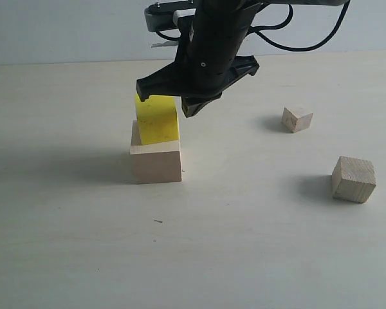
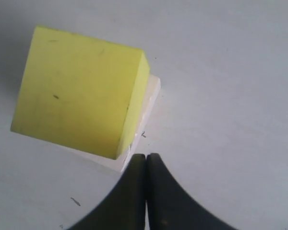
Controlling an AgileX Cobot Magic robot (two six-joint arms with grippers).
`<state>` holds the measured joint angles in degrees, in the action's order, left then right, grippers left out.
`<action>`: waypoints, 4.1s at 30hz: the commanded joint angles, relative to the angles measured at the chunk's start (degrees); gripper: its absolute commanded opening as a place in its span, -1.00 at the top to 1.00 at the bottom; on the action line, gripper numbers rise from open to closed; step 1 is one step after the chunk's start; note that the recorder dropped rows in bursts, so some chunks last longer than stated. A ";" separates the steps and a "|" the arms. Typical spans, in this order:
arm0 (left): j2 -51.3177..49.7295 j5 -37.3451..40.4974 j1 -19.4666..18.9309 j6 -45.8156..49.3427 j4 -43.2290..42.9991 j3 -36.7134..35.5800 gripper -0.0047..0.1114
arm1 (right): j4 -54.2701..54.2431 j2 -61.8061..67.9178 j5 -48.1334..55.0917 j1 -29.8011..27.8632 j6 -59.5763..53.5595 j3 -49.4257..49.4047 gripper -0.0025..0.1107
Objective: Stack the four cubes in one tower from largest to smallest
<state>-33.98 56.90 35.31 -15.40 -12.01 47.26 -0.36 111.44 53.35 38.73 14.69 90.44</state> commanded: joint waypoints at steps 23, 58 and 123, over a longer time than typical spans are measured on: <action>-0.05 -0.96 -0.06 0.03 0.25 -0.14 -0.12 | 1.49 1.96 -0.64 -0.08 -1.41 -0.35 0.96; -0.05 -0.38 -0.06 0.03 0.25 -0.14 -0.12 | 1.37 3.77 -10.23 -0.08 -4.26 -0.35 0.96; -14.41 -7.63 -0.06 -1.74 0.57 -0.14 -0.12 | 13.65 -28.34 5.05 -24.48 3.27 -31.02 0.14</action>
<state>-48.24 49.78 35.31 -16.71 -11.78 47.26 13.41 81.80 57.65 14.52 17.75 59.63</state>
